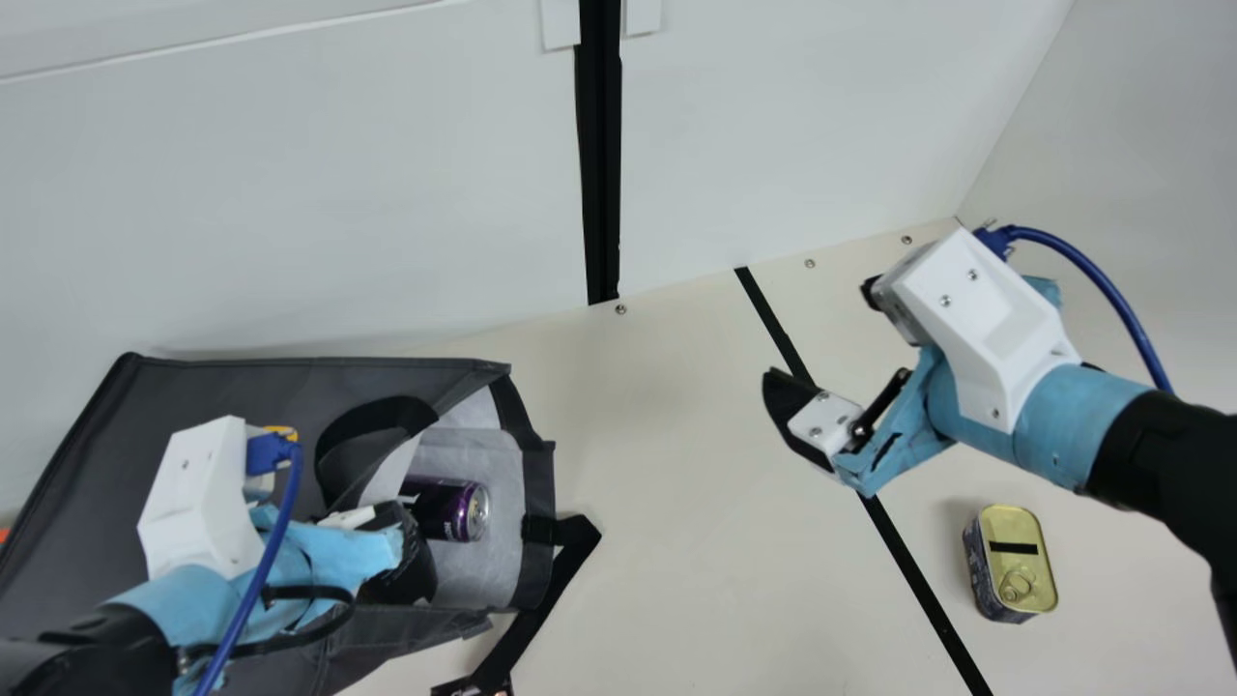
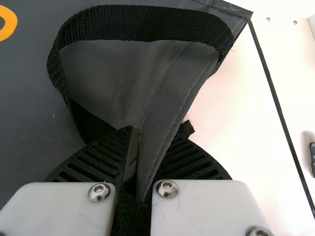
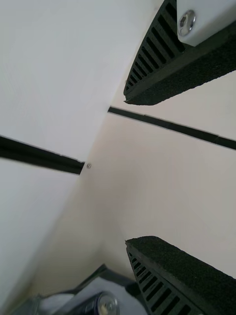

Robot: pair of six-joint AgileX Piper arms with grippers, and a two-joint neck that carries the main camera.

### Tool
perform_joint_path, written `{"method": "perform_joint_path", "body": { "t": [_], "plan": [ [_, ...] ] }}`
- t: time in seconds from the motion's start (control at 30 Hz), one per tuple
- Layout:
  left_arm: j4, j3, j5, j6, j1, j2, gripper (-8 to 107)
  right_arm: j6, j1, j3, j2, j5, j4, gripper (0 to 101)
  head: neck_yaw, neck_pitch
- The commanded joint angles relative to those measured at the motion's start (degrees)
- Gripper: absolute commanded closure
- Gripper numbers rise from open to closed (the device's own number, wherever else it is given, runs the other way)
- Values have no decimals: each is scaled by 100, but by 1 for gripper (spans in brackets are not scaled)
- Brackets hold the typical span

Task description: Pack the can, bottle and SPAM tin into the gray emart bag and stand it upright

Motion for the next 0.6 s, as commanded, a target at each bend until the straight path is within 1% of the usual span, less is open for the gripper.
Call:
{"method": "perform_joint_path", "body": {
  "t": [0.0,0.13,0.27,0.4,0.57],
  "plan": [
    [0,0,0,0,0,0,107,674,58,25,-131,-76,-767,6,-14,-130],
    [0,0,0,0,0,0,107,1510,230,54,-386,-114,-1644,6,-14,-130],
    [0,0,0,0,0,0,107,2356,459,44,-635,-6,-2534,6,-14,-130],
    [0,0,0,0,0,0,107,3097,712,-9,-857,256,-3358,6,-14,-130],
    [0,0,0,0,0,0,107,3944,1142,-145,-1064,740,-4305,6,-14,-130]
  ]
}}
